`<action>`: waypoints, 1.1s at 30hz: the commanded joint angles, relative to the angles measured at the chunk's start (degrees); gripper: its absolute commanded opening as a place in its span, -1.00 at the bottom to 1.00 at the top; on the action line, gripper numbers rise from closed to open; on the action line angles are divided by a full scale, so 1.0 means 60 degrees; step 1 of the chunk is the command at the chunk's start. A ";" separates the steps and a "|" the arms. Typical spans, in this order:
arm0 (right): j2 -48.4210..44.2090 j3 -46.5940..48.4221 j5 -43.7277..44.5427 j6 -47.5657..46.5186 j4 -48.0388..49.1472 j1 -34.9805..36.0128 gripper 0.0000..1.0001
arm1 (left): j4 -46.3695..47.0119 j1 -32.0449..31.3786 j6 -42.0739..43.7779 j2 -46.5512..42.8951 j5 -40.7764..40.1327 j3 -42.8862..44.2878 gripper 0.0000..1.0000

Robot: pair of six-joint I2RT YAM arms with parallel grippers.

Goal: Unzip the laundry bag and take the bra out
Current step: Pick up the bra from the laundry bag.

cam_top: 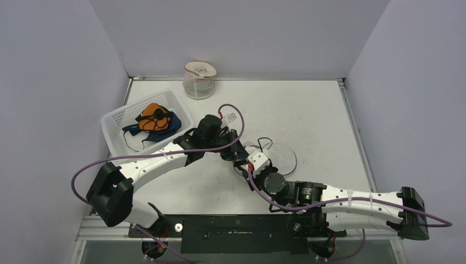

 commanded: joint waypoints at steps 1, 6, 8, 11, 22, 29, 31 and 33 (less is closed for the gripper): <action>-0.0270 0.0756 -0.0103 0.0212 -0.0020 0.0098 0.31 | 0.0552 -0.0007 0.0046 -0.0019 0.0325 0.0329 -0.94; -0.0491 0.1643 -0.0784 0.0967 -0.0559 0.0048 0.88 | 0.1813 0.0061 -0.0538 -0.0221 0.0421 -0.0212 -1.00; -0.0683 0.2012 -0.0893 0.1324 -0.0763 0.0013 0.80 | 0.2550 0.0087 -0.0888 -0.0303 0.0482 -0.0547 -1.00; -0.1206 0.2393 -0.1104 0.1889 -0.0796 -0.0188 0.79 | 0.3718 0.0175 -0.1326 -0.0507 0.0446 -0.1033 -1.00; -0.3359 0.1544 -0.0656 0.3668 0.0627 -0.1437 0.80 | 0.6479 0.0955 -0.2068 -0.2436 -0.0425 -0.2296 -1.00; -0.4657 0.0051 0.0218 0.3737 0.1431 -0.1458 0.82 | 0.3528 0.2245 0.0190 -0.5239 -0.2785 -0.1908 -1.00; -0.4892 -0.0284 0.0370 0.3770 0.1362 -0.1459 0.82 | 0.1846 0.2446 0.1061 -0.5740 -0.4062 -0.1451 -1.00; -0.5044 -0.0574 0.0483 0.3921 0.1169 -0.1466 0.82 | 0.0571 0.2671 0.1827 -0.5968 -0.5367 -0.0982 -1.00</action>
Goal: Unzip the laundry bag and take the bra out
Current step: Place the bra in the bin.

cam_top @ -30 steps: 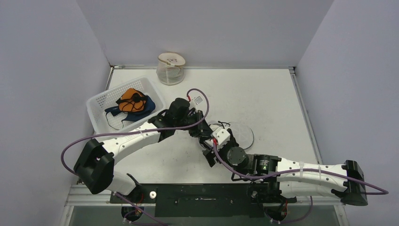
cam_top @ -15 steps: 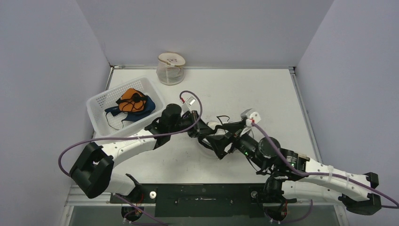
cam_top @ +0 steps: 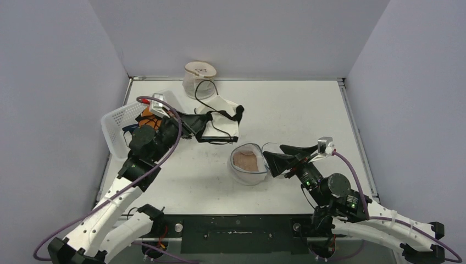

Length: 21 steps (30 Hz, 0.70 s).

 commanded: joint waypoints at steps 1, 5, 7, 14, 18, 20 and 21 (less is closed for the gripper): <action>-0.0308 -0.0519 0.0569 0.0394 0.0246 -0.0065 0.82 | -0.3249 0.0472 0.2263 -0.0460 -0.3289 0.1264 -1.00; -0.0085 -0.0962 0.0465 0.0715 0.0018 -0.0057 0.82 | -0.4433 0.1694 0.2915 0.0053 -0.3619 0.2075 -1.00; 0.0209 -0.1192 0.0175 0.0887 0.0121 -0.0053 0.83 | -0.4462 0.2841 0.2752 0.0497 -0.2481 0.2151 -1.00; 0.1159 -0.1771 -0.0770 0.1300 0.0647 0.0052 0.88 | -0.4179 0.6097 0.2011 0.1820 -0.1562 0.1747 -1.00; 0.1022 -0.2148 -0.0991 0.1385 0.1033 0.0212 0.89 | -0.4490 0.6964 0.2039 0.2183 -0.2688 0.1590 -1.00; 0.0969 -0.2230 -0.1042 0.1362 0.1119 0.0293 0.89 | -0.4383 0.7288 0.1928 0.2171 -0.3059 0.1382 -1.00; 0.0957 -0.2281 -0.1061 0.1372 0.1147 0.0319 0.89 | -0.4132 0.7370 0.1883 0.2141 -0.3256 0.1230 -1.00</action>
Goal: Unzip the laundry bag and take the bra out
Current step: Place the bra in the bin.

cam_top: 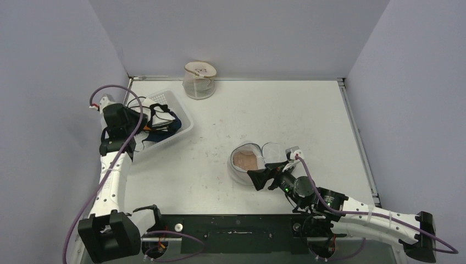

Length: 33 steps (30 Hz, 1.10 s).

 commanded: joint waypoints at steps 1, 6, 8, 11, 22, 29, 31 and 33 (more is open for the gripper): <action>-0.0201 -0.0127 -0.0329 0.0200 0.0996 0.0198 0.89 | 0.0637 0.0580 -0.0162 -0.0169 -0.1187 -0.0439 -1.00; -0.0191 -0.0380 -0.0568 0.0374 0.1123 0.0456 0.91 | 0.2061 0.1165 -0.0653 0.0195 -0.1308 -0.1560 -1.00; -0.0367 -0.0478 -0.0502 0.0397 0.1088 0.0597 0.91 | 0.2278 0.1300 -0.0692 0.0665 -0.1079 -0.1490 -1.00; -0.0567 -0.0576 -0.0437 0.0330 0.1021 0.0687 0.91 | 0.2456 0.1505 -0.0759 0.1419 -0.0878 -0.1328 -1.00; -0.0837 -0.0342 -0.0298 -0.0108 0.0469 0.0718 0.91 | 0.3918 0.1834 -0.0876 0.2601 -0.0630 -0.1701 -0.82; -0.0985 -0.0157 -0.0136 -0.0374 0.0259 0.0732 0.91 | 0.3009 0.1751 -0.0823 0.1646 -0.0973 -0.1618 0.09; -0.1001 -0.0118 -0.0119 -0.0412 0.0208 0.0732 0.91 | 0.2334 0.1724 -0.0801 0.1147 -0.1070 -0.1493 0.19; -0.1004 -0.0097 -0.0125 -0.0426 0.0203 0.0736 0.91 | 0.1676 0.1660 -0.0767 0.0598 -0.1399 -0.1509 0.35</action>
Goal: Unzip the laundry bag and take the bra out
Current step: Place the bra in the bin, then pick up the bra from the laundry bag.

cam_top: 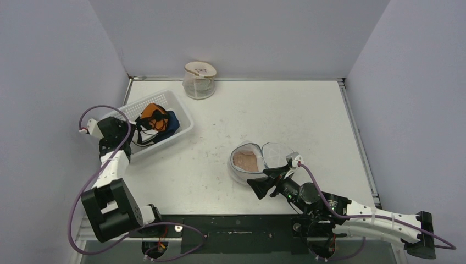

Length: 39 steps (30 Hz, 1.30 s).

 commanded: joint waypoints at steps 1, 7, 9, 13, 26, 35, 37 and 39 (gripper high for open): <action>-0.0093 0.0465 0.0202 -0.0197 0.0105 0.0084 0.91 | -0.1232 -0.0096 0.0084 -0.1408 -0.0672 0.0354 0.41; 0.0025 0.0502 0.0128 -0.0238 0.0176 0.0111 0.91 | -0.2081 -0.0699 0.0479 -0.2467 -0.1062 0.0859 0.46; 0.0074 0.0542 0.0105 -0.0234 0.0157 0.0113 0.91 | -0.1843 -0.0889 0.0498 -0.2446 -0.0746 0.0860 0.22; -0.0007 0.0576 0.0158 -0.0200 0.0002 0.0128 0.91 | -0.1699 -0.0874 0.0339 -0.1593 -0.0252 0.0843 -0.44; 0.0839 0.1805 0.2376 -0.0517 -0.2052 0.0145 0.94 | -0.2208 -0.3983 0.0481 -0.2650 -0.0128 0.1173 -0.25; 0.4108 0.2678 0.3193 -0.1024 -0.1701 0.0092 0.54 | -0.1661 -1.0259 -0.0185 -0.2048 -0.0557 0.0543 0.00; 0.4695 0.2572 0.3154 -0.1068 -0.1354 0.0016 0.37 | -0.1195 -1.1069 -0.0322 -0.1576 -0.0432 0.0387 0.05; 0.5190 0.2412 0.2981 -0.1078 -0.1005 -0.0085 0.27 | -0.0682 -1.1478 -0.0391 -0.1186 -0.0369 0.0259 0.12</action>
